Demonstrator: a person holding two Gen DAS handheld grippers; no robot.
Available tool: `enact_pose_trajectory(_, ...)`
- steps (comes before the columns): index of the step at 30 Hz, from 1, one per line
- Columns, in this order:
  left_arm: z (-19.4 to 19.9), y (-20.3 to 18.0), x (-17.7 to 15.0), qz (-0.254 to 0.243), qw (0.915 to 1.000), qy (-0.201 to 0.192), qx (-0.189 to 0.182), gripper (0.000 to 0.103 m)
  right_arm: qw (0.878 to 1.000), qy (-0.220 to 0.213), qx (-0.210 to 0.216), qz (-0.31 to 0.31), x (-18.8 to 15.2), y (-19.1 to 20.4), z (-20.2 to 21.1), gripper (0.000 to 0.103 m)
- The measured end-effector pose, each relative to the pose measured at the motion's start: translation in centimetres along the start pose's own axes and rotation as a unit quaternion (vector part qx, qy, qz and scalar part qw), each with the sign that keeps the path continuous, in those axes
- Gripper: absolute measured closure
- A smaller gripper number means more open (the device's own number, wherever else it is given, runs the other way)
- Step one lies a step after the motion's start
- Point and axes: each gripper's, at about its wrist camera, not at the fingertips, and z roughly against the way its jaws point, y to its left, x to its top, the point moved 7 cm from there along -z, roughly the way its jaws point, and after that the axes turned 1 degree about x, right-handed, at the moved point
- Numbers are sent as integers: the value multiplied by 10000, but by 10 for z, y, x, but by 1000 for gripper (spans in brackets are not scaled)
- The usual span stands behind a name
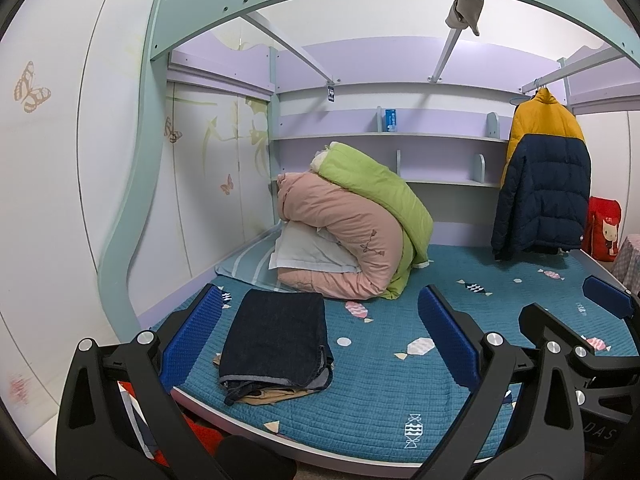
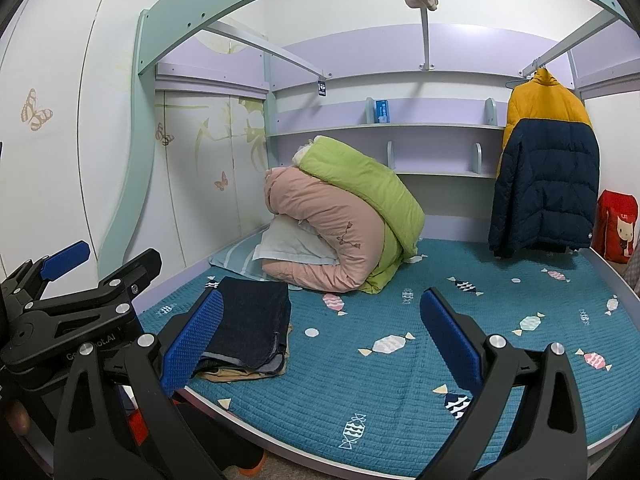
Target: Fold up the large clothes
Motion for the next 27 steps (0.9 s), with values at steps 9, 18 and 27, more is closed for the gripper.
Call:
enact_pose_trajectory(9,0,-1,1,0,10000,6,-3,5,10000,-1,-8,-35,0,-1,-1,8)
enact_pose_trajectory(18,-2,5,-4,-49,10000,21,21,5,9999,1,-34,-126,-3,-3,-4,8)
enact_pose_trajectory(27,-23,0,-5,-218,9997,121,-16,5,9995,91,-49,-309,-11,-17,-16,8)
